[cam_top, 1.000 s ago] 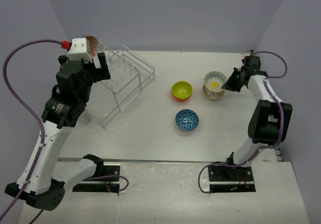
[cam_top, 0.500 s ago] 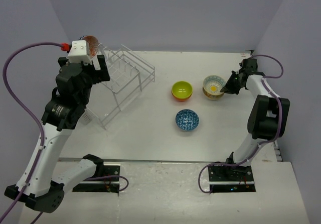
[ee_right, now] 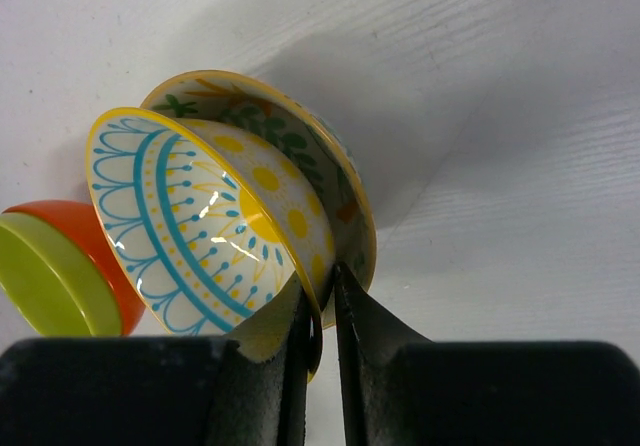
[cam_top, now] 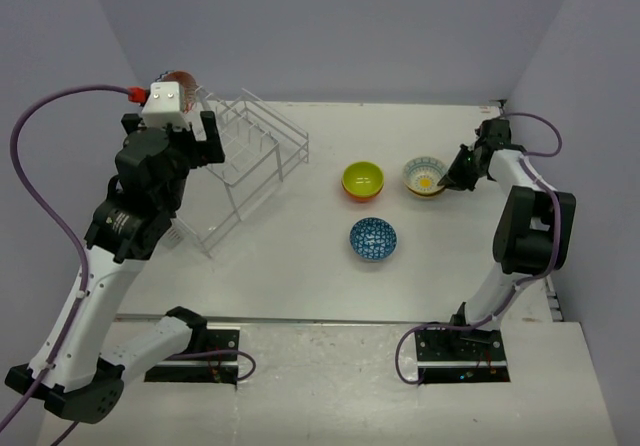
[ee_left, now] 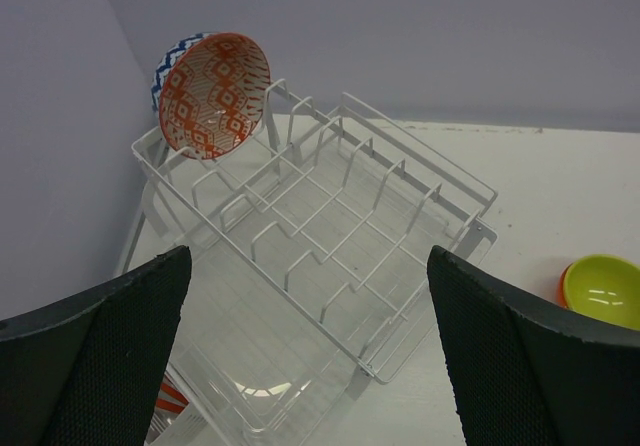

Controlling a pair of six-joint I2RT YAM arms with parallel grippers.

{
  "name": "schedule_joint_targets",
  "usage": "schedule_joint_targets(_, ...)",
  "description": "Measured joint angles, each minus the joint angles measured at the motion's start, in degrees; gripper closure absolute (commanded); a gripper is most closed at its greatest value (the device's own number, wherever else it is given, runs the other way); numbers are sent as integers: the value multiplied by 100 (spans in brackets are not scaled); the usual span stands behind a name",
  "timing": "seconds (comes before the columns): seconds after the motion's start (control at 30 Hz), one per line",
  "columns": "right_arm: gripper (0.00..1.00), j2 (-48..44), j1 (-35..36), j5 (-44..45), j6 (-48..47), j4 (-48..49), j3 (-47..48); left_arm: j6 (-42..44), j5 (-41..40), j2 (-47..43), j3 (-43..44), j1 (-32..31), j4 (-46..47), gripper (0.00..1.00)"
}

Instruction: Unload the bowls from the dish rack

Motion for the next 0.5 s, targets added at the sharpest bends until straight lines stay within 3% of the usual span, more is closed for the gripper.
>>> schedule_joint_targets(0.2,81,59,0,-4,-11,2,-31,111,-216,-70,-70,-184,20,0)
schedule_joint_targets(0.37,53,50,2,-33,24,20,-31,111,-229,-76,-114,-186,55,0)
schedule_joint_targets(0.5,49,-2,31,-26,4,17,-31,111,-229,-52,-127,-186,57,0)
